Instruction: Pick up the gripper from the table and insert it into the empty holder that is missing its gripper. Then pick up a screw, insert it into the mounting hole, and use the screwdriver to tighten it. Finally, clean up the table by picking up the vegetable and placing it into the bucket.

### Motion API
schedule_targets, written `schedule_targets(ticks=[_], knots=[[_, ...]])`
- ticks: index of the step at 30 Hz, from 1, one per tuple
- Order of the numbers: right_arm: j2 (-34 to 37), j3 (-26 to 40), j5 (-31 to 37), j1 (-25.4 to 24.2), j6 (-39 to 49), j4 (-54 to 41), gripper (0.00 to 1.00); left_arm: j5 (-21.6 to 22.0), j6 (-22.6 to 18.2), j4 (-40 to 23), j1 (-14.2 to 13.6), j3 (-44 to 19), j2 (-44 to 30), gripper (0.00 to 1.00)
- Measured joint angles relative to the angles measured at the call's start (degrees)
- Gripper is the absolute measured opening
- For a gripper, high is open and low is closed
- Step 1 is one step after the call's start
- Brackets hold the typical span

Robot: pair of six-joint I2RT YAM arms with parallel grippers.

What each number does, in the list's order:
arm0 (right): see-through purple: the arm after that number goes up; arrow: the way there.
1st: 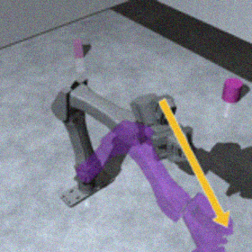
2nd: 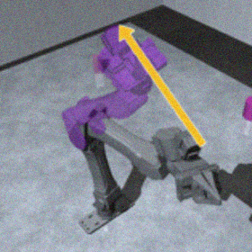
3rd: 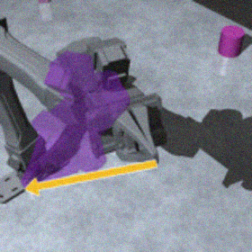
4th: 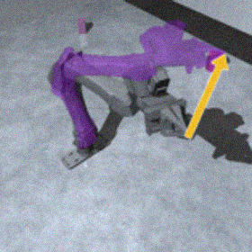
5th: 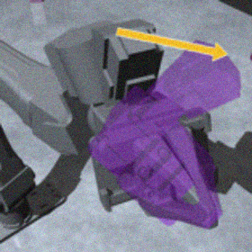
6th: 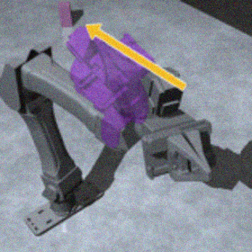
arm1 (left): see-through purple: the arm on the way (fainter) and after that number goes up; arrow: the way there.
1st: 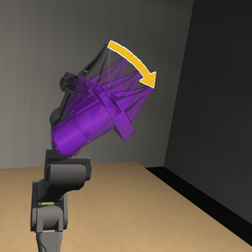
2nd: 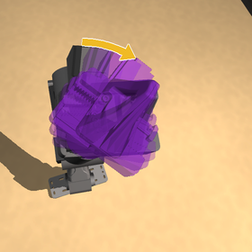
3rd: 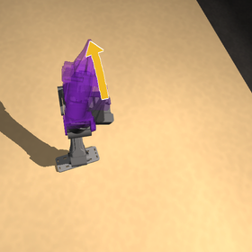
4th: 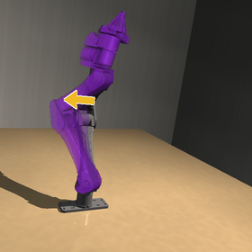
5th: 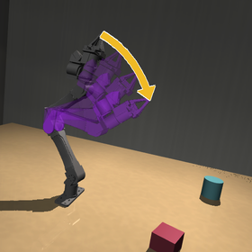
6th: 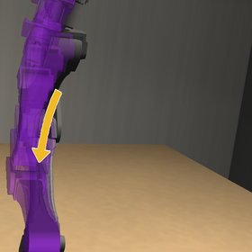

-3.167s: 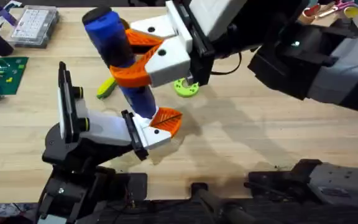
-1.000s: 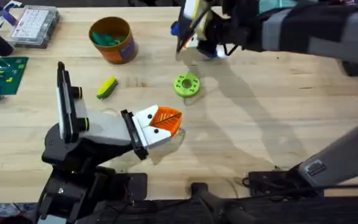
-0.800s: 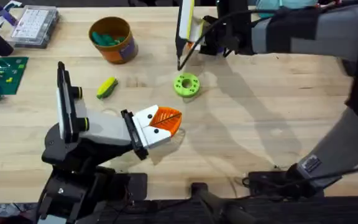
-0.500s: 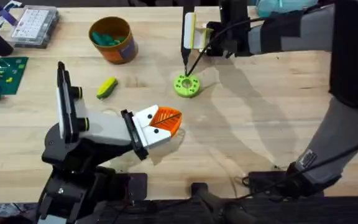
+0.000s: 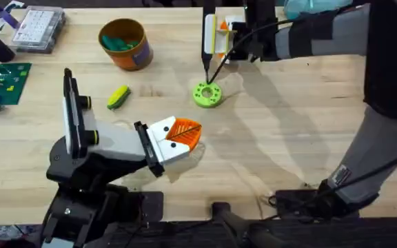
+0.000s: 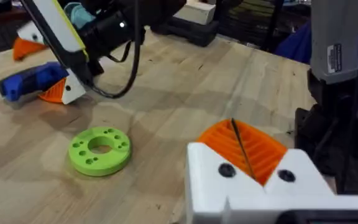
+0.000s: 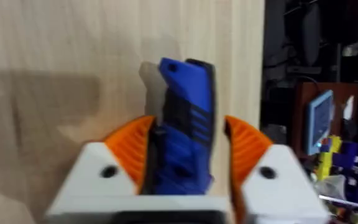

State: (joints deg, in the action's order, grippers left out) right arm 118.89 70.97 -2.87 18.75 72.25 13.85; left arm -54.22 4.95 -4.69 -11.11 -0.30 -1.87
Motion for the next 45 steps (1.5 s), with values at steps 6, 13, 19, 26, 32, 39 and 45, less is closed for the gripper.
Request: schedule_targets(ticks=[6,13,19,26,32,39,45], knots=[[-0.29,1.23,0.11,-0.33,-0.39,0.56,0.993,0.0,0.0,0.0,0.0,0.0,0.0,0.019],[-0.43,1.25,0.61,-0.33,-4.95,-0.23,0.994,0.0,0.0,0.0,0.0,0.0,0.02,0.017],[-2.17,1.26,0.48,-0.11,-11.9,-6.14,0.994,0.0,0.0,0.0,0.0,0.0,0.0,0.018],[-6.25,0.27,0.24,0.27,-26.66,-12.34,0.994,0.0,0.0,0.0,0.0,-0.02,0.0,0.017],[-16.53,0.11,0.2,0.37,-40.82,-15.99,0.995,0.0,0.0,0.0,0.0,-0.02,0.02,0.019],[-29.42,0.12,0.0,0.37,-52.71,-26.78,0.995,0.0,0.0,0.0,0.0,-0.02,0.0,0.017],[-36.77,0.12,-0.02,0.37,-58.78,-34.93,0.996,0.0,-0.01,0.0,0.0,-0.02,0.0,0.018]])
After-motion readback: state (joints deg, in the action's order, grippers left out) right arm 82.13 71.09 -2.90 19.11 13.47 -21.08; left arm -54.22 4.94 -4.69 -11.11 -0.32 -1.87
